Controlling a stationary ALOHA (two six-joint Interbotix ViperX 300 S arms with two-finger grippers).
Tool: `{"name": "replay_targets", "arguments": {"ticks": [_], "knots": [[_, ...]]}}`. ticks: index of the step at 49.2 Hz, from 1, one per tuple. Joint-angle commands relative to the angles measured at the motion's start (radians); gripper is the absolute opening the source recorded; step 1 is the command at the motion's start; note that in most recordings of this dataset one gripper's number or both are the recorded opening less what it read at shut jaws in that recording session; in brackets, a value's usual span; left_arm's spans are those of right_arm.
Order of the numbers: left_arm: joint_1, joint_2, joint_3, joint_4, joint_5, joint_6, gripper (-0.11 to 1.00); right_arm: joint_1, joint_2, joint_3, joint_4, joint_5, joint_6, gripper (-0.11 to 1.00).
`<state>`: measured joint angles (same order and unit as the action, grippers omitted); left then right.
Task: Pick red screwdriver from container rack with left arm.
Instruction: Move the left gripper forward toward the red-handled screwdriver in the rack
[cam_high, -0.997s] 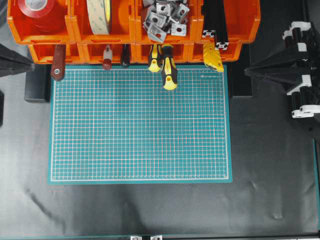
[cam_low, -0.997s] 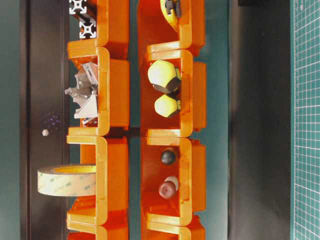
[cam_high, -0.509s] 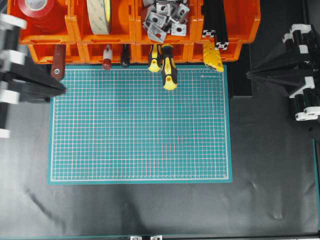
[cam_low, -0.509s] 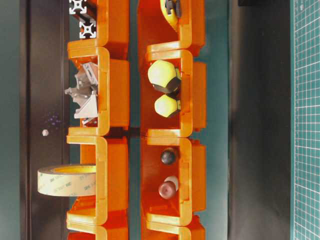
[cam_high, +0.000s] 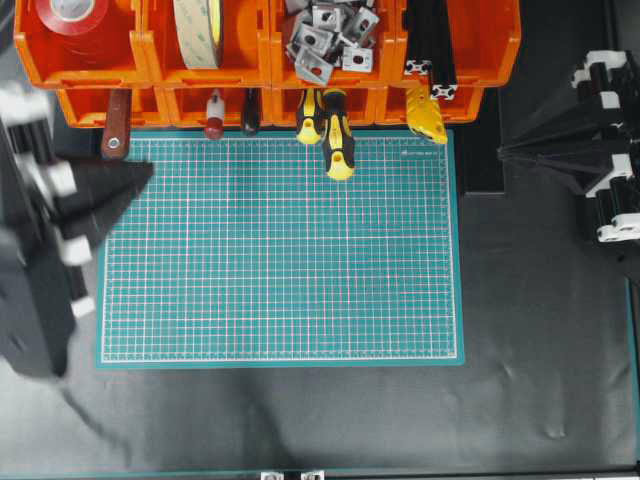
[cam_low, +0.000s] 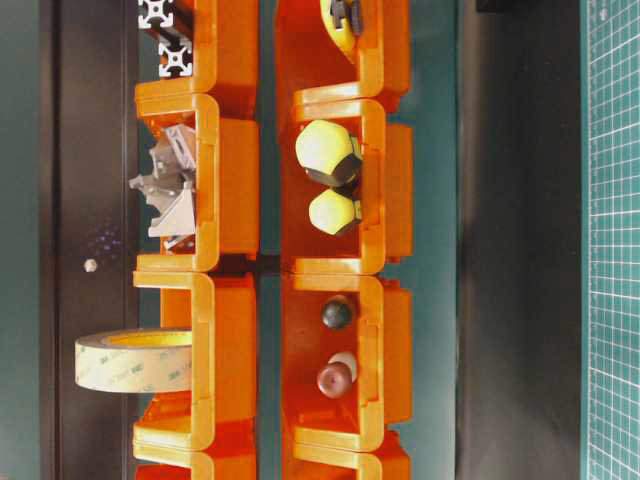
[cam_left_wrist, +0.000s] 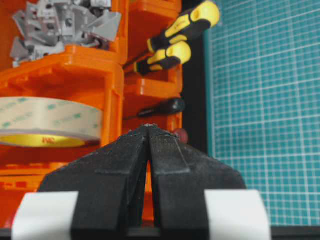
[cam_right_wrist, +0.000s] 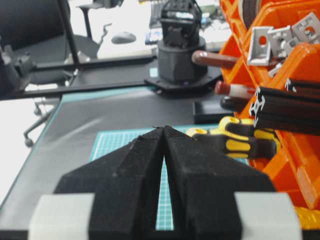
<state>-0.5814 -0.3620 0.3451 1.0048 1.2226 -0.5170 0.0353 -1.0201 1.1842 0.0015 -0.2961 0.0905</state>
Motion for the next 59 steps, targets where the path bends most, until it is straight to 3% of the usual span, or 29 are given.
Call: {"name": "replay_targets", "arguments": {"ticks": [1,8,12,20,28,41,59], "knots": [[-0.014,0.058,0.005,0.028,0.009,-0.014,0.0,0.003,-0.002,-0.038,0.003,0.014,0.002,0.0],[-0.015,0.16,-0.029,0.031,0.038,-0.037,0.0,0.003,-0.017,-0.038,0.003,0.055,0.0,0.0],[-0.009,0.202,-0.043,0.064,0.123,-0.071,0.0,0.003,-0.025,-0.038,0.002,0.078,0.0,0.0],[-0.009,0.276,-0.023,0.129,0.239,-0.216,0.0,0.003,-0.032,-0.038,0.003,0.112,0.0,0.0],[0.012,0.322,0.014,0.14,0.238,-0.331,0.0,0.003,-0.034,-0.037,0.003,0.152,-0.006,0.0],[0.074,0.347,0.011,0.141,0.147,-0.322,0.0,0.003,-0.061,-0.023,0.0,0.225,-0.012,0.0],[0.133,0.36,0.006,0.138,0.118,-0.268,0.0,0.008,-0.12,0.0,-0.002,0.308,-0.014,0.0]]}}
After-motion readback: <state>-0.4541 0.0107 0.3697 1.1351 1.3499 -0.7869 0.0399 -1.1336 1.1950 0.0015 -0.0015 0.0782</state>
